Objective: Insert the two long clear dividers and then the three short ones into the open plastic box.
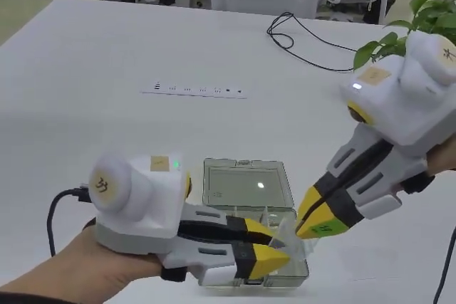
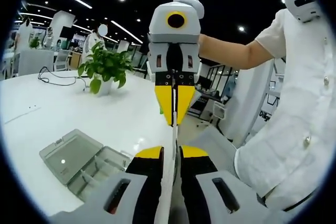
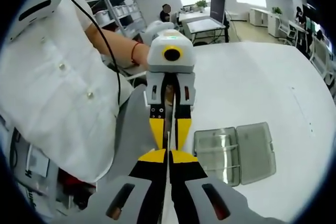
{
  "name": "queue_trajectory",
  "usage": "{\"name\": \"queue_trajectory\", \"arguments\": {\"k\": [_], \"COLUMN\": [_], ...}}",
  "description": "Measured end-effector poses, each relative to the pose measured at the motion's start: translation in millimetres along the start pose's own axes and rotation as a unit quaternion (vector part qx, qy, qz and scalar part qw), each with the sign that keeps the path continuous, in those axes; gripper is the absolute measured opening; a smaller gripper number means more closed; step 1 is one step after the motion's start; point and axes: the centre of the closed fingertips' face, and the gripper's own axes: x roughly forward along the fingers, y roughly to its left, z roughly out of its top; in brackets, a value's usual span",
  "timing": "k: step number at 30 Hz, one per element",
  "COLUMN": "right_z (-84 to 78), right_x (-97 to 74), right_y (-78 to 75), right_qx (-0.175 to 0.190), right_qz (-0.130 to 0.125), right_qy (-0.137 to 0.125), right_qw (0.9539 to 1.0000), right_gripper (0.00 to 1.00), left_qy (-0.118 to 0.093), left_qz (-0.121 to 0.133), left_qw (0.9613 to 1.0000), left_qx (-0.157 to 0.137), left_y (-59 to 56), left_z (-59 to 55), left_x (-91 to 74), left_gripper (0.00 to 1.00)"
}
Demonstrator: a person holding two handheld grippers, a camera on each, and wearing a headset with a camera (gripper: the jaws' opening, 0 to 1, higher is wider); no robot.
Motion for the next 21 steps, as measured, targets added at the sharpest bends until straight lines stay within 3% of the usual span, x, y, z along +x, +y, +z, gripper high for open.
{"name": "queue_trajectory", "arguments": {"k": [9, 17, 21], "right_z": [7.4, 10.7, 13.0], "right_x": [-0.2, 2.0, 5.7], "right_y": [-6.3, -18.0, -24.6], "right_qx": [-0.004, -0.005, -0.006], "right_qz": [-0.023, -0.044, -0.052], "right_qy": [-0.010, -0.015, -0.016], "right_qw": [0.9997, 0.9989, 0.9985], "right_gripper": [0.03, 0.03, 0.03], "left_qy": [0.009, 0.012, 0.017], "left_qz": [0.039, 0.083, 0.092], "left_qw": [0.9992, 0.9963, 0.9954], "left_qx": [0.009, 0.020, 0.022], "left_y": [16.6, 35.3, 41.0], "left_z": [-9.8, -17.0, -21.3], "left_x": [-13.2, -28.1, -35.4], "left_gripper": [0.24, 0.56, 0.60]}}
